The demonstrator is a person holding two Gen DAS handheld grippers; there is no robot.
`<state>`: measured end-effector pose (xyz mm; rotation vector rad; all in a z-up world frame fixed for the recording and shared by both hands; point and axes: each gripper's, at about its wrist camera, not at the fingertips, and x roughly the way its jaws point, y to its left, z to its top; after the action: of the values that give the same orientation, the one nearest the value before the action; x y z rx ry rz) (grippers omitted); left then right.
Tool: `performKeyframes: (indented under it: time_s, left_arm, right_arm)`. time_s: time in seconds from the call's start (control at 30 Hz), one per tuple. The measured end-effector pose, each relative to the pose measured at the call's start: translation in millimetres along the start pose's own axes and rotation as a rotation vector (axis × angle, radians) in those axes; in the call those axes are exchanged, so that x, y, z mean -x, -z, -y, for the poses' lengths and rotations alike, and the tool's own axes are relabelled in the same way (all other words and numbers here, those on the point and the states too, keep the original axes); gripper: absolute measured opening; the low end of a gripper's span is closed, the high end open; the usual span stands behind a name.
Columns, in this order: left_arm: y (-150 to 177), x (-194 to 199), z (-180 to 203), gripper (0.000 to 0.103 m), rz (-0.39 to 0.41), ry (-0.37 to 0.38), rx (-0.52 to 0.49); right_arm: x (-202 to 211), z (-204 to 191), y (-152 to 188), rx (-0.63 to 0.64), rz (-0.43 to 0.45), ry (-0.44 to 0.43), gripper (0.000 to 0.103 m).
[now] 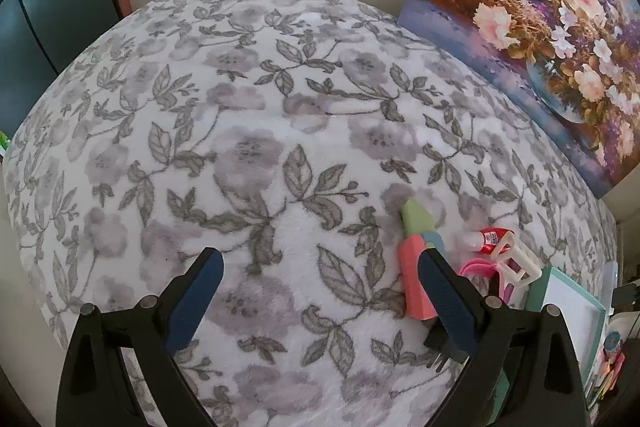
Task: Organize rigid objects
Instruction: 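Move the left tool to the pink-and-teal carrot knife while the right moves to the pink bear figure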
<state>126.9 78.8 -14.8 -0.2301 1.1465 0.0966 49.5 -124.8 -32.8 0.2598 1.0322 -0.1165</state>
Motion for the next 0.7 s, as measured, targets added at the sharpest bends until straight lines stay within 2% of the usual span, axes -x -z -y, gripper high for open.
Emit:
performKeyframes:
  time_s: [0.2, 0.33, 0.7]
  left_arm:
    - [-3, -21, 0, 0.098, -0.048, -0.060, 0.003]
    - [-5, -35, -3, 0.098, -0.085, -0.083, 0.000]
    - [-16, -53, -11, 0.098, -0.114, -0.096, 0.024]
  right_arm:
    - [-14, -16, -4, 0.051, -0.002, 0.019, 0.103]
    - [-26, -25, -7, 0.092, -0.003, 0.068, 0.103]
    - [-54, -41, -15, 0.129, -0.017, 0.083, 0.103]
